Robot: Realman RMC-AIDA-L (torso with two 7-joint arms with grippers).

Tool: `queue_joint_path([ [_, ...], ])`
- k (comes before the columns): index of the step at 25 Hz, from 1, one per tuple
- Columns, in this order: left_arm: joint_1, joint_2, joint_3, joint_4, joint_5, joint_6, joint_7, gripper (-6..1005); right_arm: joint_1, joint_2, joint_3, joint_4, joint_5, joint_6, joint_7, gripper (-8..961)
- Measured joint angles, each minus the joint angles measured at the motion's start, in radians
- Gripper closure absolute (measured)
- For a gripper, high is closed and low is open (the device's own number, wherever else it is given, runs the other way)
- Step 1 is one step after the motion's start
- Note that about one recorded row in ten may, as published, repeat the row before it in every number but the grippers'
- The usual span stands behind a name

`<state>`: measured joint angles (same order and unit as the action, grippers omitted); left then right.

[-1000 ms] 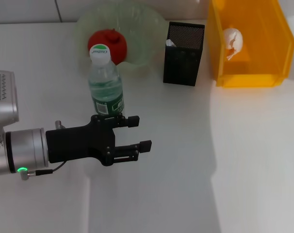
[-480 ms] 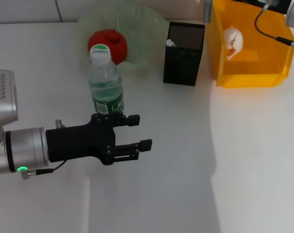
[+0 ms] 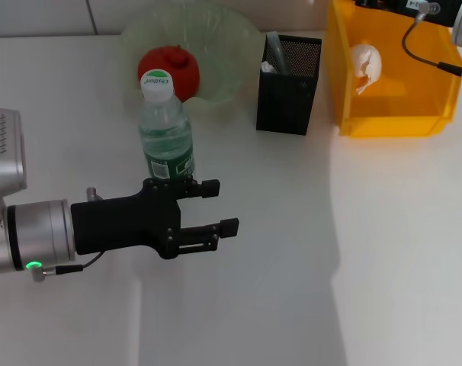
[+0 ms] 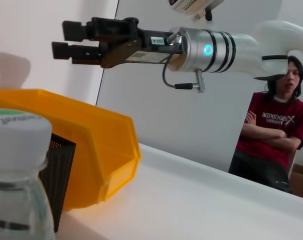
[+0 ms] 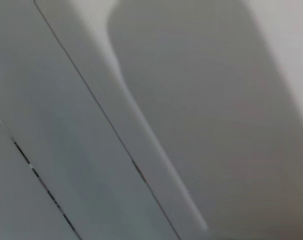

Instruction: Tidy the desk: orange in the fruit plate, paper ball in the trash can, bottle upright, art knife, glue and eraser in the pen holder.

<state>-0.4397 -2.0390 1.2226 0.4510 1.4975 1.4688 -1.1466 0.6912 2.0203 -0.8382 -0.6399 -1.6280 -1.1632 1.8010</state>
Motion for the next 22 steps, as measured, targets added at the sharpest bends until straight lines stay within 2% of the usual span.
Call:
queue_joint_path([
  [1, 0.000, 0.000, 0.000, 0.000, 0.000, 0.000, 0.000, 268, 0.000, 0.000, 0.000, 0.000, 0.000, 0.000, 0.000, 436],
  [4, 0.000, 0.005, -0.014, 0.000, -0.001, 0.028, -0.002, 268, -0.072, 0.006, 0.002, -0.113, 0.005, -0.121, -0.003, 406],
  [5, 0.000, 0.008, -0.022, 0.001, -0.001, 0.038, -0.002, 268, -0.135, 0.012, 0.002, -0.202, 0.004, -0.233, -0.013, 396],
  [6, 0.000, 0.008, -0.022, 0.001, -0.001, 0.038, -0.002, 268, -0.135, 0.012, 0.002, -0.202, 0.004, -0.233, -0.013, 386],
  [9, 0.002, 0.026, -0.042, 0.001, 0.004, 0.127, -0.001, 268, -0.227, 0.015, 0.005, -0.266, -0.019, -0.459, -0.065, 356],
  [10, 0.001, 0.042, -0.041, 0.002, 0.005, 0.178, -0.003, 268, -0.274, 0.018, 0.023, -0.247, -0.056, -0.579, -0.121, 346],
  [12, 0.001, 0.048, -0.039, 0.002, 0.005, 0.199, -0.005, 268, -0.295, 0.021, 0.033, -0.225, -0.078, -0.633, -0.157, 326],
  [15, 0.001, 0.057, -0.038, 0.002, 0.005, 0.223, -0.013, 268, -0.344, 0.025, 0.044, -0.110, -0.105, -0.727, -0.311, 177],
  [20, 0.000, 0.071, -0.032, 0.002, 0.020, 0.245, -0.053, 268, -0.378, 0.026, 0.035, 0.039, -0.106, -0.777, -0.473, 177],
  [22, -0.004, 0.073, -0.036, 0.002, 0.043, 0.256, -0.071, 268, -0.378, 0.027, 0.035, 0.050, -0.107, -0.776, -0.474, 177],
])
